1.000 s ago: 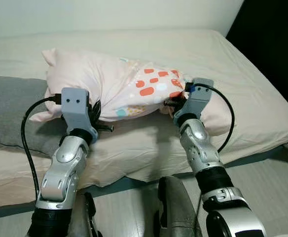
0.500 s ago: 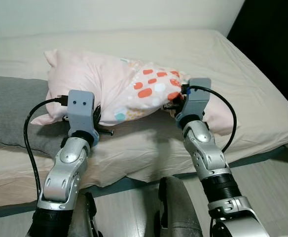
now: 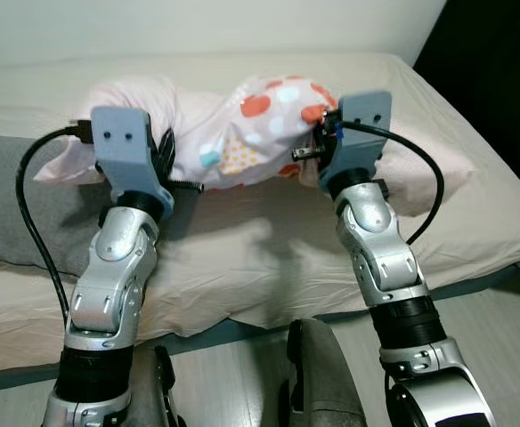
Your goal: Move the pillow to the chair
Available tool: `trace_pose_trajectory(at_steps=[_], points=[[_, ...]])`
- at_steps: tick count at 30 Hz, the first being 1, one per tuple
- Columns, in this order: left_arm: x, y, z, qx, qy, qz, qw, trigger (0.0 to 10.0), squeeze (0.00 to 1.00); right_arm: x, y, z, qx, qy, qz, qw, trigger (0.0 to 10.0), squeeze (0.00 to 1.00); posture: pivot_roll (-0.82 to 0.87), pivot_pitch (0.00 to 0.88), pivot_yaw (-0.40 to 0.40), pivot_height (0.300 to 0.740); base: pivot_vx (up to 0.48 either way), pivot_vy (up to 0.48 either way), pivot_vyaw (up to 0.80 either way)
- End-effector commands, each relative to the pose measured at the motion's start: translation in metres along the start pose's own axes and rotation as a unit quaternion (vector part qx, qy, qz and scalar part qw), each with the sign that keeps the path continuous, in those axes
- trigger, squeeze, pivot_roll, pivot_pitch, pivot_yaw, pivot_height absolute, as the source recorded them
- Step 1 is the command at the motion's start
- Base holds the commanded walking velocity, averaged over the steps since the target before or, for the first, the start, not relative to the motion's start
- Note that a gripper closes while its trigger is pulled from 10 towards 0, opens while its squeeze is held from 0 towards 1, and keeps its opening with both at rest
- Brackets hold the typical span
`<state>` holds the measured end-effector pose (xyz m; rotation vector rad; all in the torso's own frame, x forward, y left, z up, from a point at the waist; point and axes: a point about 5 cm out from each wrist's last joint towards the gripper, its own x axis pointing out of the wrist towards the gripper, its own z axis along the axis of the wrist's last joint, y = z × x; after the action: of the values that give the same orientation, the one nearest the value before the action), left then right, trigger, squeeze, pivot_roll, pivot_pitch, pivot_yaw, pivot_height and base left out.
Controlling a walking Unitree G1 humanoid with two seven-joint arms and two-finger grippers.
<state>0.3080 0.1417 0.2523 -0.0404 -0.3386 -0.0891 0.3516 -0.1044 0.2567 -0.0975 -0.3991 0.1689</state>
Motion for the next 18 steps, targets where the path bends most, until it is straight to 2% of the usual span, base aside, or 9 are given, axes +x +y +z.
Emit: trace_pose_trajectory(at_steps=[1, 6, 18], points=[[-0.001, -0.011, 0.002, -0.001, -0.005, -0.027, 1.000, 10.0, 0.00, 0.000, 0.013, 0.015, 0.000, -0.036, 0.032, 0.999, 10.0, 0.00, -0.02, 0.155, -0.070, 0.574, 0.000, 0.000, 0.00], [-0.007, -0.005, -0.013, 0.026, 0.016, -0.006, 0.999, 10.0, 0.00, -0.010, 0.011, -0.008, 0.006, 0.017, 0.033, 0.999, 10.0, 0.00, -0.02, 0.149, -0.074, 0.579, 0.000, 0.000, 0.00], [-0.008, -0.009, -0.017, 0.021, 0.027, -0.006, 0.999, 10.0, 0.00, -0.016, 0.009, -0.019, 0.002, 0.039, 0.029, 0.999, 10.0, 0.00, -0.02, 0.129, -0.072, 0.609, 0.000, 0.000, 0.00]])
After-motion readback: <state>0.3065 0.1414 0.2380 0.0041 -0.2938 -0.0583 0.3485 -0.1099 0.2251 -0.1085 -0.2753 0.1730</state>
